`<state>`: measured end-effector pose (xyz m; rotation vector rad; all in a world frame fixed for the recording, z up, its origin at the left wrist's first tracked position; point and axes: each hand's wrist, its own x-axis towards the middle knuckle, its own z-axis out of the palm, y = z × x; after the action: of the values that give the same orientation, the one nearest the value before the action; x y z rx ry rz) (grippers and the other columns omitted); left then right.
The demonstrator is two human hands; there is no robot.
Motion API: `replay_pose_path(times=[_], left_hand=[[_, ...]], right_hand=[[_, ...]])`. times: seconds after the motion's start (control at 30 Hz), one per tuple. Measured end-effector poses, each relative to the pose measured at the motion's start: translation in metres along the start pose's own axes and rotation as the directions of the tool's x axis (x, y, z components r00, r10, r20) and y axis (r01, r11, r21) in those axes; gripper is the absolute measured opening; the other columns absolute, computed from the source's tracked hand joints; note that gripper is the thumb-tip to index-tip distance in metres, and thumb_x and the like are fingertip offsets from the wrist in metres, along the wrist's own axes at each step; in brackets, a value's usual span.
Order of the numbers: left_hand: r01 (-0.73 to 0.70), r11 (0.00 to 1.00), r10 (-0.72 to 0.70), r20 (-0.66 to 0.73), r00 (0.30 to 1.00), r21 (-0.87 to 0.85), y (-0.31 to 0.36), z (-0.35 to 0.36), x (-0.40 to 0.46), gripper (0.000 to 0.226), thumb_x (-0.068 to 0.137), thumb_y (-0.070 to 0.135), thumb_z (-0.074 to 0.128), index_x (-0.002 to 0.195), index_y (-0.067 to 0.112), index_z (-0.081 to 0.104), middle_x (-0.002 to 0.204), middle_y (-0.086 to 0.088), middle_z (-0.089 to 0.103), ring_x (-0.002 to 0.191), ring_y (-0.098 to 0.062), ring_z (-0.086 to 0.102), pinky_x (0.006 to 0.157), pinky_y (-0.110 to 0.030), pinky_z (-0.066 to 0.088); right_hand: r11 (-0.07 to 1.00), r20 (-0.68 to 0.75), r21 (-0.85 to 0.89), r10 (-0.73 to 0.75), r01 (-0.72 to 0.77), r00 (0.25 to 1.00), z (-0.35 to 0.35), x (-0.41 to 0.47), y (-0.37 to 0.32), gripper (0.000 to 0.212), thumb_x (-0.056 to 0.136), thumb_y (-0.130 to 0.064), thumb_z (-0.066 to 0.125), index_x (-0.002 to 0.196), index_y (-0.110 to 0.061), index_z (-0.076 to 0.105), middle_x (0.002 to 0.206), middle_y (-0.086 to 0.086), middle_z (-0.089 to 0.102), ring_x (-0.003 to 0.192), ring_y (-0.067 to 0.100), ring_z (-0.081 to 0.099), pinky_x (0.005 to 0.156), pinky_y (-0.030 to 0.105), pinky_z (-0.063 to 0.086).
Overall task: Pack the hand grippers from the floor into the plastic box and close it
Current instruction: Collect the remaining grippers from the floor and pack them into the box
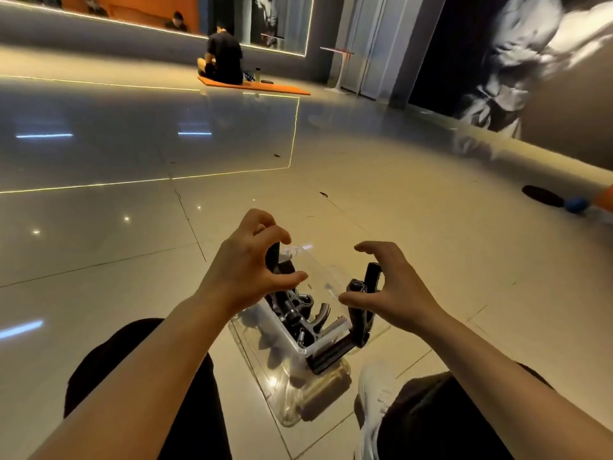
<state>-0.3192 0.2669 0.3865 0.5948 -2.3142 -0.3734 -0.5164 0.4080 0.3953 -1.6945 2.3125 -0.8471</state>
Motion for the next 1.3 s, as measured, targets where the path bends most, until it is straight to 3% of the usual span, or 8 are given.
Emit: replay_pose_path(times=[0.17, 0.33, 0.5, 0.63, 0.77, 0.97, 1.1, 1.3], left_hand=[[0.043, 0.998, -0.047, 0.126, 0.991, 0.038, -0.002, 0.015, 0.009, 0.058, 0.059, 0.054, 0.076, 0.102, 0.018, 0.061, 0.110, 0.003, 0.041, 0.085, -0.013, 0.051, 0.065, -0.011, 0.040], [0.055, 0.987, -0.104, 0.340, 0.935, 0.150, -0.028, 0.028, 0.027, 0.070, 0.054, 0.079, 0.055, 0.102, 0.028, 0.057, 0.107, 0.012, 0.036, 0.084, -0.009, 0.049, 0.065, -0.009, 0.039], [0.035, 0.970, -0.148, 0.468, 0.871, 0.241, -0.056, 0.041, 0.047, 0.084, 0.047, 0.086, 0.040, 0.105, 0.029, 0.056, 0.105, 0.013, 0.036, 0.084, -0.007, 0.047, 0.062, -0.007, 0.035], [-0.034, 0.981, -0.050, 0.422, 0.905, 0.189, -0.071, 0.041, 0.044, 0.086, 0.058, 0.091, 0.033, 0.110, 0.027, 0.058, 0.102, 0.009, 0.044, 0.080, -0.010, 0.050, 0.063, -0.008, 0.036], [0.078, 0.988, -0.124, 0.368, 0.921, 0.137, -0.091, 0.039, 0.053, 0.088, 0.052, 0.090, 0.043, 0.116, 0.031, 0.053, 0.105, 0.011, 0.041, 0.090, -0.011, 0.049, 0.071, -0.018, 0.044], [-0.029, 0.975, -0.090, 0.507, 0.857, 0.221, -0.103, 0.053, 0.061, 0.069, 0.061, 0.068, 0.059, 0.113, 0.023, 0.060, 0.109, 0.004, 0.042, 0.092, -0.016, 0.049, 0.065, -0.008, 0.033], [-0.026, 0.981, -0.081, 0.522, 0.849, 0.194, -0.113, 0.054, 0.069, 0.072, 0.058, 0.075, 0.048, 0.114, 0.029, 0.057, 0.108, 0.012, 0.033, 0.092, -0.013, 0.047, 0.065, -0.010, 0.036], [-0.107, 0.973, -0.020, 0.542, 0.840, 0.202, -0.117, 0.052, 0.069, 0.072, 0.063, 0.073, 0.043, 0.110, 0.021, 0.061, 0.108, 0.002, 0.062, 0.097, -0.019, 0.057, 0.071, -0.020, 0.040]], right_hand=[[0.998, 0.204, 0.000, 0.060, -0.061, 0.977, 0.013, 0.001, 0.046, 0.078, 0.065, -0.046, 0.080, 0.131, -0.034, 0.038, 0.136, -0.009, 0.035, 0.119, 0.009, 0.040, 0.093, 0.023, 0.039], [1.000, 0.484, -0.020, -0.009, 0.021, 0.875, 0.010, 0.043, 0.064, 0.095, 0.068, -0.043, 0.079, 0.142, -0.039, 0.020, 0.138, -0.006, 0.035, 0.121, 0.009, 0.038, 0.093, 0.023, 0.037], [0.986, 0.569, -0.153, 0.029, 0.071, 0.822, 0.024, 0.084, 0.093, 0.108, 0.063, -0.045, 0.081, 0.144, -0.041, 0.009, 0.133, 0.000, 0.038, 0.115, 0.020, 0.044, 0.094, 0.032, 0.043], [0.936, 0.586, -0.276, -0.014, 0.216, 0.810, 0.041, 0.112, 0.110, 0.106, 0.064, -0.045, 0.080, 0.145, -0.036, 0.012, 0.130, 0.002, 0.039, 0.111, 0.021, 0.044, 0.090, 0.031, 0.042], [0.891, 0.605, -0.321, -0.068, 0.321, 0.793, 0.066, 0.131, 0.119, 0.100, 0.066, -0.048, 0.078, 0.144, -0.033, 0.017, 0.130, 0.003, 0.042, 0.110, 0.022, 0.043, 0.089, 0.031, 0.041], [0.856, 0.736, -0.288, -0.088, 0.429, 0.671, 0.094, 0.145, 0.122, 0.096, 0.070, -0.039, 0.077, 0.144, -0.032, 0.017, 0.138, 0.000, 0.034, 0.115, 0.020, 0.041, 0.089, 0.031, 0.043], [0.765, 0.791, -0.295, -0.140, 0.573, 0.595, 0.118, 0.153, 0.120, 0.093, 0.072, -0.035, 0.075, 0.145, -0.027, 0.018, 0.135, 0.001, 0.035, 0.107, 0.014, 0.038, 0.077, 0.025, 0.038], [0.905, 0.819, -0.151, -0.111, 0.398, 0.563, 0.141, 0.152, 0.138, 0.090, 0.071, -0.029, 0.076, 0.144, -0.030, 0.022, 0.145, -0.007, 0.029, 0.121, 0.015, 0.038, 0.091, 0.025, 0.039]])
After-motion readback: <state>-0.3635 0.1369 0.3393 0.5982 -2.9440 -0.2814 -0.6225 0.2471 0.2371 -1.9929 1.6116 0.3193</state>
